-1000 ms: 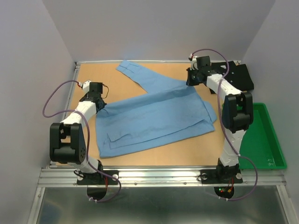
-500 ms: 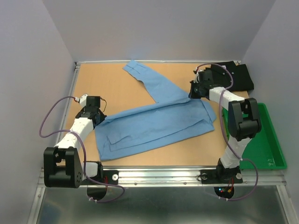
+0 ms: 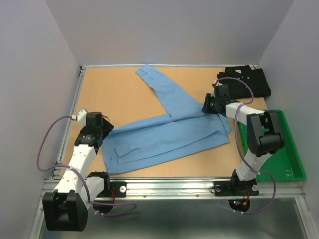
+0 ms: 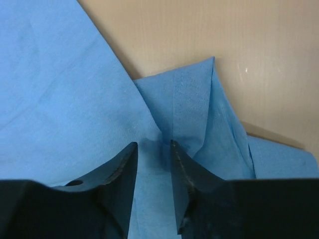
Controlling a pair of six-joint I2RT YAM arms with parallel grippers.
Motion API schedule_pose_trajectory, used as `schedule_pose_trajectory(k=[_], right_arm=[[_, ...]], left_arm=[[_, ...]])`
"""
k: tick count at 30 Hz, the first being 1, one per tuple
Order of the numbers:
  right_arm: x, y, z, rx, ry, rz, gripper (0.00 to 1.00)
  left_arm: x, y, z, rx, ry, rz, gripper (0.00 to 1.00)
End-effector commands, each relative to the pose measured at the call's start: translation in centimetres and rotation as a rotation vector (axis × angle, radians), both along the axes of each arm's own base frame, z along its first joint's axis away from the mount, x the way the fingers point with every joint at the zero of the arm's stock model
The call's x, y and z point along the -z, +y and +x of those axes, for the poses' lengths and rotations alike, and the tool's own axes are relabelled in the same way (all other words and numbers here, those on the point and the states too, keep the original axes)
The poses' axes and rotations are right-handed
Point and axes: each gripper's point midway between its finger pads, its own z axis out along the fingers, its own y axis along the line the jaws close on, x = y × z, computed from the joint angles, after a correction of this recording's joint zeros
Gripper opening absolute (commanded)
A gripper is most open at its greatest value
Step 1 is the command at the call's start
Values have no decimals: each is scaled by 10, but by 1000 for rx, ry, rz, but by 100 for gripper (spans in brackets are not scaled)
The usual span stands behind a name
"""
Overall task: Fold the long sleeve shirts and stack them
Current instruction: Fold the shirt
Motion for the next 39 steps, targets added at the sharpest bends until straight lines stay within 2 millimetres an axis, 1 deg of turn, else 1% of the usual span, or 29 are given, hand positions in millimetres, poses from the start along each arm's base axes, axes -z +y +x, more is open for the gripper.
schedule_pose_trajectory(k=[1,2,3,4,6,7,8,10,12,14,15,16,17,18,20,21,22,23,25,26,27,28,29,30,31,34,35,36,39], right_arm=[[-47,0,11,11,-149,39,40],[-53,2,9,1,-161,43,43],[-63,2,8,-8,-187,42,44],[-69,3,7,-13,-201,44,45],[-81,7,7,-38,-231,41,46],[-89,8,7,-46,-252,40,46],[-97,11,8,-62,-269,40,48],[-104,20,8,-101,-281,36,49],[-113,30,10,-130,-297,35,49],[-117,37,12,-147,-306,33,49],[-121,44,13,-162,-312,40,49],[-121,49,14,-172,-311,46,49],[-116,58,14,-194,-299,55,49],[-119,64,16,-201,-302,65,49],[-117,76,17,-215,-294,68,48],[-115,90,17,-231,-291,67,47],[-116,96,17,-244,-293,65,47],[-114,110,14,-267,-290,64,46],[-108,125,16,-290,-281,54,44],[-104,136,13,-312,-275,49,44],[-101,142,13,-320,-269,44,43],[-91,147,12,-328,-250,33,43],[-91,153,13,-337,-253,30,43],[-87,165,9,-363,-246,24,43],[-82,176,5,-386,-236,18,43],[-72,191,0,-425,-221,-7,43],[-63,195,-2,-435,-205,-19,43],[-62,203,-7,-456,-203,-35,43],[-52,209,-16,-476,-188,-85,43]], left_arm=[[-19,-6,5,71,-63,7,78],[-21,-8,6,91,-70,6,83],[-23,-9,6,107,-71,8,85],[-28,-11,8,125,-80,12,87],[-33,-11,11,139,-90,23,87],[-42,-10,16,140,-110,29,87],[-46,-10,19,145,-115,34,87],[-51,-11,26,149,-119,35,87],[-59,-14,35,160,-132,25,86],[-59,-19,45,179,-115,7,84],[-53,-21,49,188,-89,-1,82],[-53,-28,53,215,-87,-18,80],[-56,-32,59,236,-96,-20,77],[-46,-35,61,250,-62,-25,75],[-40,-48,63,303,-32,-25,73],[-31,-53,63,323,0,-25,71],[-26,-61,61,350,18,-23,70],[-20,-65,59,365,38,-27,68],[-8,-71,53,384,75,-34,67],[1,-75,46,400,101,-41,66],[7,-77,42,408,120,-46,66],[13,-79,37,421,135,-53,65],[22,-79,29,432,167,-48,65],[31,-78,23,435,201,-48,65],[39,-83,12,464,239,-71,65],[52,-87,-3,488,293,-103,64],[57,-88,-10,495,311,-115,64],[59,-90,-14,503,320,-127,63],[63,-95,-24,520,334,-156,63]])
